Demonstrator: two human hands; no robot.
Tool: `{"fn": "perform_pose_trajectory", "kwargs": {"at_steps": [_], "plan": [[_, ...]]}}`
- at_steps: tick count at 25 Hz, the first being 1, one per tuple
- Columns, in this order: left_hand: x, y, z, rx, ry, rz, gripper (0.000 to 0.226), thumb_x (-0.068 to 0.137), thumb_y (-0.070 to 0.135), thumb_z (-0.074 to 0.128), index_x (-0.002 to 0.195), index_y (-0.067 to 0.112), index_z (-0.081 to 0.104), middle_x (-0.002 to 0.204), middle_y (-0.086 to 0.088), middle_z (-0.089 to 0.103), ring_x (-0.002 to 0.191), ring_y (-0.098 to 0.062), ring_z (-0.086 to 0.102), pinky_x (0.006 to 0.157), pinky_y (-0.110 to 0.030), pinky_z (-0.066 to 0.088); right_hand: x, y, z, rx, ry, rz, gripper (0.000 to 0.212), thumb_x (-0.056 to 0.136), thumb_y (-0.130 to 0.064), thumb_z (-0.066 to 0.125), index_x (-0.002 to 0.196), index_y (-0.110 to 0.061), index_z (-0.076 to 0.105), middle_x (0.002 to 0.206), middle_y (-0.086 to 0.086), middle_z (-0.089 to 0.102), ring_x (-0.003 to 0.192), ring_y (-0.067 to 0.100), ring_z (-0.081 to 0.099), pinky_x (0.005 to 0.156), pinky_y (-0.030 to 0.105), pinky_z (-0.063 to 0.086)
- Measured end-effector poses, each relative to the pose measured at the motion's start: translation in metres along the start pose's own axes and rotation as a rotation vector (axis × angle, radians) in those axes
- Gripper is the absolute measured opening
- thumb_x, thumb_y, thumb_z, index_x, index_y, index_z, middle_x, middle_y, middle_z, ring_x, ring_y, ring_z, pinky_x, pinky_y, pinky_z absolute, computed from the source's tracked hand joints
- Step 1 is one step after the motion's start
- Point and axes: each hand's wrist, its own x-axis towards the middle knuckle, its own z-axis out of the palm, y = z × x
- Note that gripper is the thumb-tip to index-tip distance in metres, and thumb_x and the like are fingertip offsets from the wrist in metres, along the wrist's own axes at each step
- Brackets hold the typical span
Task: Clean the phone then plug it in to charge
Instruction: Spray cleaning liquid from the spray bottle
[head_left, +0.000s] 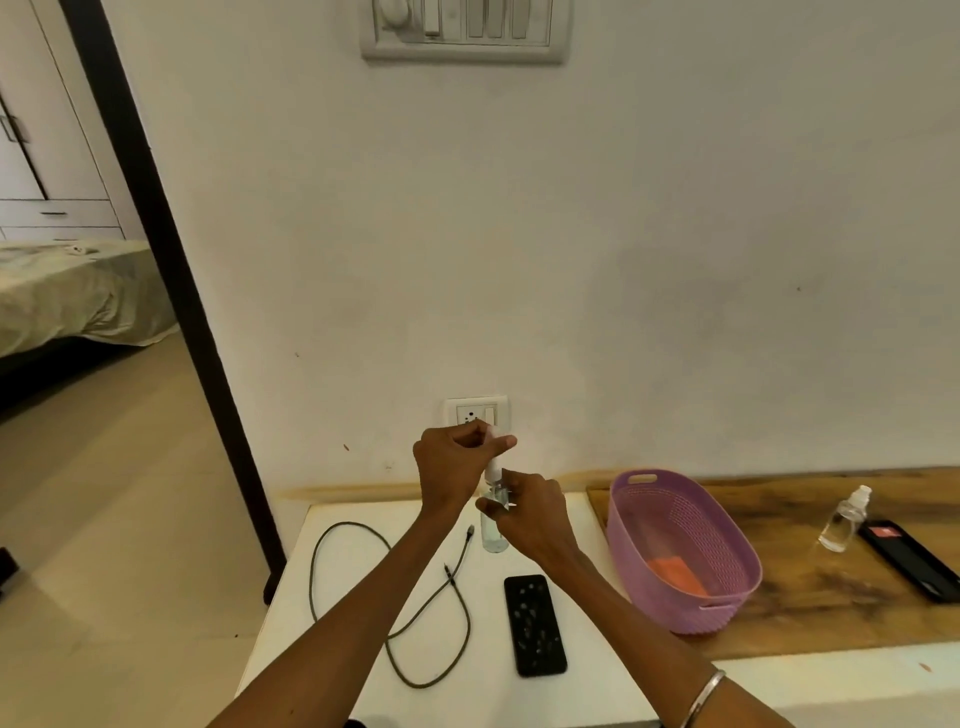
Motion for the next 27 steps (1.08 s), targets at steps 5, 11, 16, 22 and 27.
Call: {"fn": "perform_pose_trajectory", "kwargs": {"at_steps": [5,11,16,22,27], "plan": [[0.002,-0.001,-0.002,-0.096,-0.067,-0.083,0.022,0.067,0.027,0.09,0.086,0.027,0.079,0.081,0.011,0.078,0.078,0.003,0.073,0.078,-0.011,0.054,-0.005,0.011,-0.001,0.025,0.002,0.001,0.041,0.08,-0.044,0.071,0.112,-0.019,0.068,0.103,0.001,0.075,0.086,0.016,0.069,0.086,0.032,0.055],[-0.002,-0.014,0.006,-0.082,-0.1,-0.111,0.022,0.071,0.024,0.088,0.092,0.022,0.081,0.092,0.008,0.078,0.084,-0.009,0.073,0.073,-0.011,0.05,-0.018,0.038,-0.015,0.043,0.016,0.067,0.047,0.08,-0.042,0.072,0.12,-0.019,0.064,0.117,-0.001,0.071,0.1,0.016,0.068,0.093,0.031,0.05],[-0.016,-0.039,0.042,-0.012,-0.179,-0.106,0.017,0.072,0.022,0.087,0.088,0.018,0.081,0.09,0.009,0.078,0.081,-0.008,0.074,0.069,-0.006,0.052,-0.031,0.076,-0.039,0.034,0.067,0.113,0.044,0.082,-0.04,0.07,0.121,-0.022,0.06,0.117,-0.004,0.069,0.097,0.013,0.066,0.091,0.032,0.054],[-0.043,-0.085,0.096,0.17,-0.299,-0.12,0.009,0.072,0.027,0.085,0.073,0.024,0.077,0.084,0.018,0.075,0.082,0.001,0.068,0.074,-0.02,0.052,-0.037,0.118,-0.064,0.026,0.155,0.157,0.042,0.081,-0.038,0.072,0.118,-0.022,0.061,0.113,-0.006,0.071,0.096,0.014,0.068,0.086,0.025,0.051],[-0.06,-0.125,0.135,0.357,-0.378,-0.15,0.015,0.072,0.032,0.085,0.085,0.028,0.079,0.097,0.013,0.075,0.087,-0.006,0.067,0.075,-0.02,0.05,-0.045,0.141,-0.07,0.078,0.189,0.2,0.043,0.08,-0.035,0.074,0.119,-0.023,0.059,0.11,-0.01,0.068,0.087,0.008,0.062,0.086,0.025,0.051]]}}
